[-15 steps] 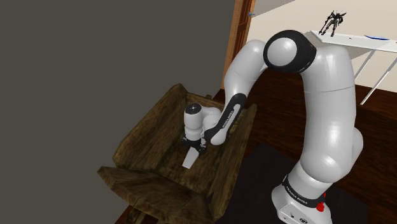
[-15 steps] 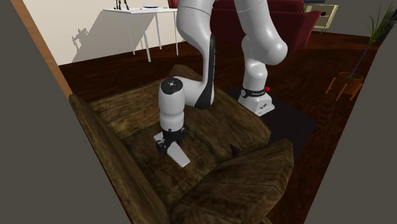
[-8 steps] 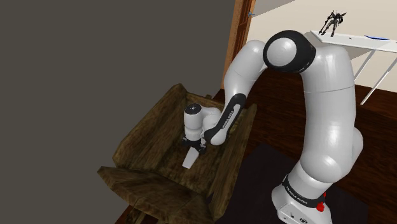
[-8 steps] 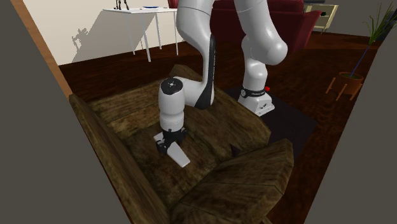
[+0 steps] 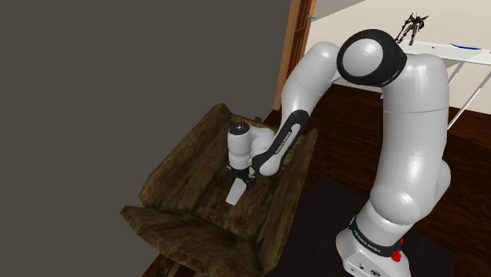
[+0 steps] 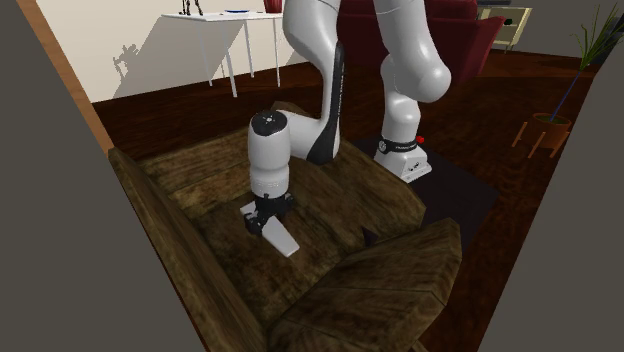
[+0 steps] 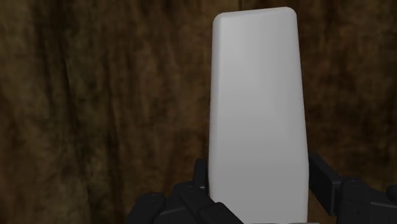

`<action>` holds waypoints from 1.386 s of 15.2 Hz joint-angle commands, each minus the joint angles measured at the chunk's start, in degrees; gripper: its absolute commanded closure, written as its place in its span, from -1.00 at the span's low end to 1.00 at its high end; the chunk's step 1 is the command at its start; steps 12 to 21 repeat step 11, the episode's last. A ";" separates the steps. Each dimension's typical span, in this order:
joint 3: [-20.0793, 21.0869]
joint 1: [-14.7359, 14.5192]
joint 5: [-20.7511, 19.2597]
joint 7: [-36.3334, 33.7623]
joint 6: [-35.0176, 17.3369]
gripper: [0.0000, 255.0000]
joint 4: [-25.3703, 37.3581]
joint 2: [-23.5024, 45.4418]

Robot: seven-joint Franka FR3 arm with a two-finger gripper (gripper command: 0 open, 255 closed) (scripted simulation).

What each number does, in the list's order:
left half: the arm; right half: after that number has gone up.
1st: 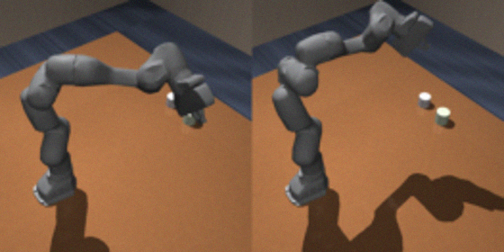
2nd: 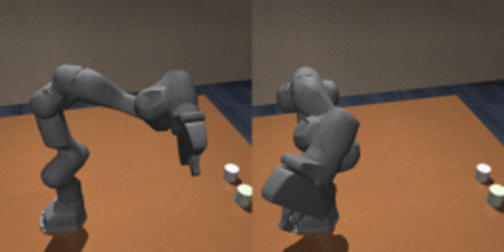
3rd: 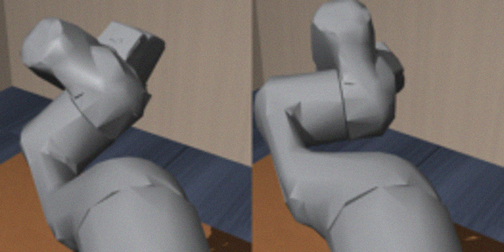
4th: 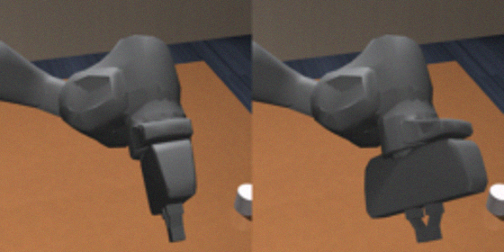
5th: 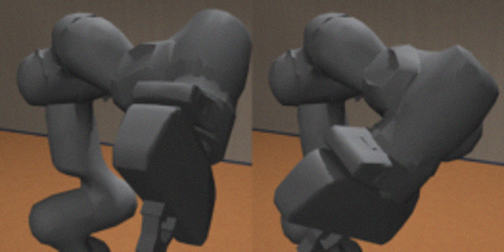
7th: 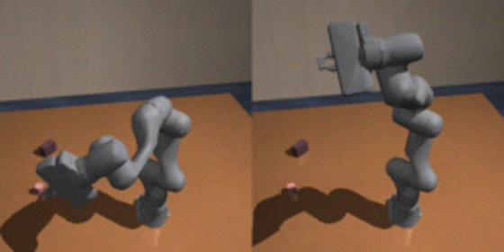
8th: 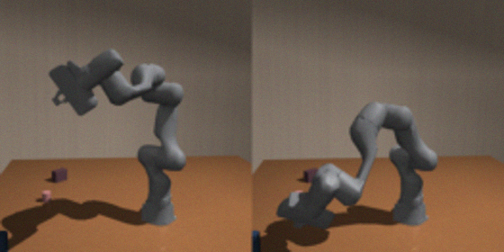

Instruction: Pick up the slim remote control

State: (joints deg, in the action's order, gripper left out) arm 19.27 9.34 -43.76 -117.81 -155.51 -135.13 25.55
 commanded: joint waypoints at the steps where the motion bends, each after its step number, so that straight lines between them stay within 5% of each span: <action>1: 1.18 0.96 1.69 1.53 0.89 1.00 -0.41 -1.45; 9: 6.02 4.49 9.25 7.69 4.54 1.00 -2.33 -8.00; 21: 6.09 4.53 9.41 7.82 4.61 1.00 -2.36 -8.13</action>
